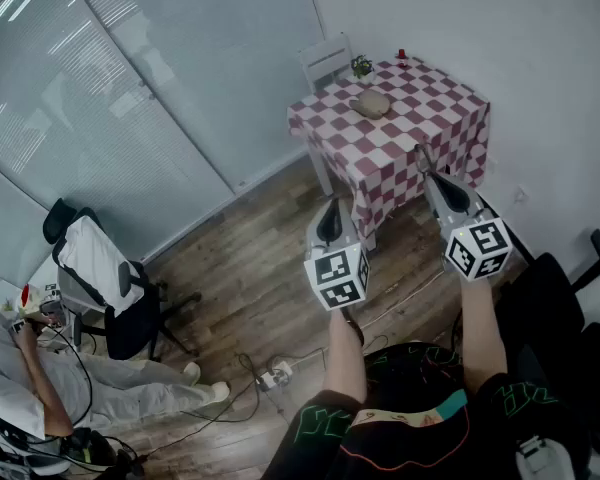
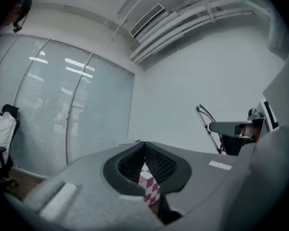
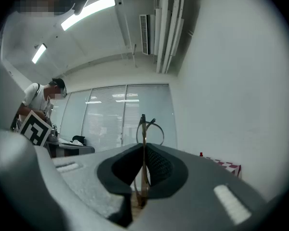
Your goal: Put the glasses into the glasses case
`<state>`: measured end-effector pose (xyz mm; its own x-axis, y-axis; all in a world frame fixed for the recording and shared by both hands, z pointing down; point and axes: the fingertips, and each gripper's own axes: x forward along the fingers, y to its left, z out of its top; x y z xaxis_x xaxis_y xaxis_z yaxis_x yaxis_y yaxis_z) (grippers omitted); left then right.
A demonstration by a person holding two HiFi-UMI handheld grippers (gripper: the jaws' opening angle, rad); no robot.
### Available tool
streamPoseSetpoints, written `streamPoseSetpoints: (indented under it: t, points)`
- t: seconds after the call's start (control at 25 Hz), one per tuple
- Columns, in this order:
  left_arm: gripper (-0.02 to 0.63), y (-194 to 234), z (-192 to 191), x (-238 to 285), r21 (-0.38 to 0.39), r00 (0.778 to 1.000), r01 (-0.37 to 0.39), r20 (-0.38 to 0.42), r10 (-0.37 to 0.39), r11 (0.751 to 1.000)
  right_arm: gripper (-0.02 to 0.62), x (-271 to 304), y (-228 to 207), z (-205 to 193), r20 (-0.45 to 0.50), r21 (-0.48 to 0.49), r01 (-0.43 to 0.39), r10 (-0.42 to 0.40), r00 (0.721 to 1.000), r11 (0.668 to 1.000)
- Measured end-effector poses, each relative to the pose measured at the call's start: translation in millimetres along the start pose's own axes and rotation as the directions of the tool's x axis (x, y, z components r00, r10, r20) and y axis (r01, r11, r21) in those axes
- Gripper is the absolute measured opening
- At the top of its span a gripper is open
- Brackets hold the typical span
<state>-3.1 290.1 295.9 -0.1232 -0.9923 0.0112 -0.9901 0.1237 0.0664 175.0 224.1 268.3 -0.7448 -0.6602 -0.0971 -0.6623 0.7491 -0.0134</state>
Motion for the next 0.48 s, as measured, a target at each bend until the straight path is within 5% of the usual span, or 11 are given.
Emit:
streamPoseSetpoints:
  t: [0.48]
  points:
    - [0.009,18,-7,6,-0.024,1.000,0.009,-0.007,-0.009,1.000,0.018,19,0,-14,-0.051,0.015,0.029,-0.028,0.998,0.999]
